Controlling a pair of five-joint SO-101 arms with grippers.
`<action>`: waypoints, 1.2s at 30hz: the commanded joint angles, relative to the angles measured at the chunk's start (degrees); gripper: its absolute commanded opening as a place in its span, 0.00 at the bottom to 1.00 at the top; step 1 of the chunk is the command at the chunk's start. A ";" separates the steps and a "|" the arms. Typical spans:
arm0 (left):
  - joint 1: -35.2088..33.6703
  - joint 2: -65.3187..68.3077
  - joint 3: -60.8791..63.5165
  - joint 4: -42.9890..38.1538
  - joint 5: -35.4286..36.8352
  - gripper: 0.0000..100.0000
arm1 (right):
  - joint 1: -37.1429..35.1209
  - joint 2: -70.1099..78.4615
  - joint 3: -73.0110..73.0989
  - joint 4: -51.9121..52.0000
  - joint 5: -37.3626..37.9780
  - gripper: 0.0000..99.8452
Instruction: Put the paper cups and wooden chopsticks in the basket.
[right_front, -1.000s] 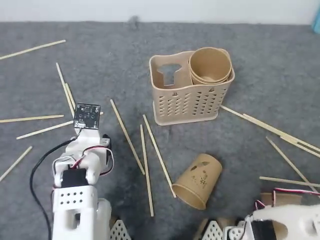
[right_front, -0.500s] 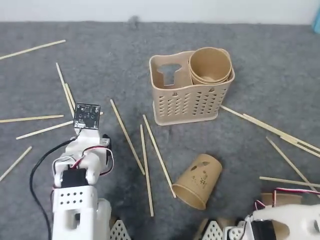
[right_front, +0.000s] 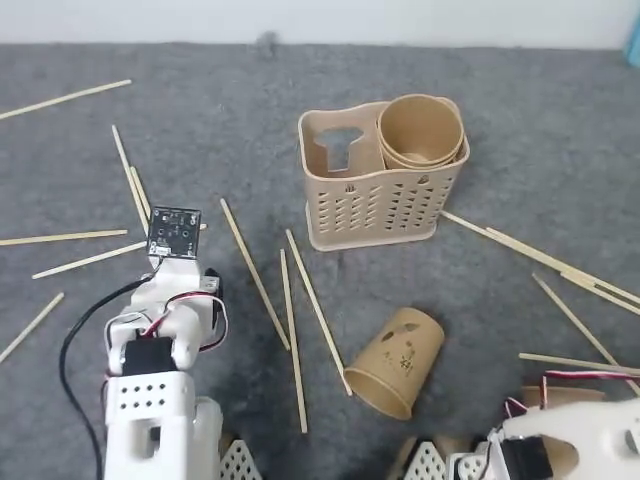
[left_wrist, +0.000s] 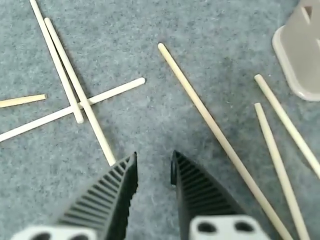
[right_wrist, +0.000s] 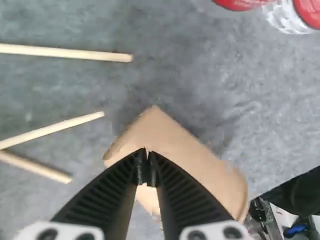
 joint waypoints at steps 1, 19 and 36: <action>0.09 -0.97 -0.22 -1.49 -0.44 0.10 | -0.84 -0.48 -6.51 4.70 -0.62 0.01; 0.09 -0.97 -0.22 -1.49 -0.44 0.10 | 0.57 -0.48 -6.68 17.19 3.78 0.01; 0.09 -0.97 -0.22 -1.49 -0.44 0.10 | 3.21 5.67 -6.95 5.41 3.87 0.01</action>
